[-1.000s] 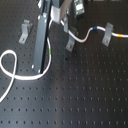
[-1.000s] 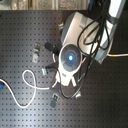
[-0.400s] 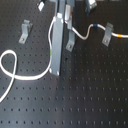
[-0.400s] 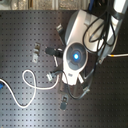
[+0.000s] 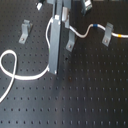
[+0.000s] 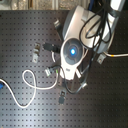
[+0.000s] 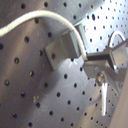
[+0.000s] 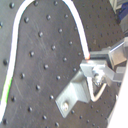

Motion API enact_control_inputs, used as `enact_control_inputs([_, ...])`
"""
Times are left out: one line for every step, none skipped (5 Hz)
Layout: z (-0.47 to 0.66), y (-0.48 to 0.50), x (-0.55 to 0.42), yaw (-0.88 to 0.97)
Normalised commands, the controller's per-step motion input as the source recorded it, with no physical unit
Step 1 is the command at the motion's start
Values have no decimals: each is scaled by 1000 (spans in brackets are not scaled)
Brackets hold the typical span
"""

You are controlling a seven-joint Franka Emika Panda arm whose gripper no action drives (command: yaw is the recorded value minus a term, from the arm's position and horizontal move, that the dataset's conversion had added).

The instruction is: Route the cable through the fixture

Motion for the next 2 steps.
enact_control_inputs([212,56,-310,97])
enact_control_inputs([338,107,-370,0])
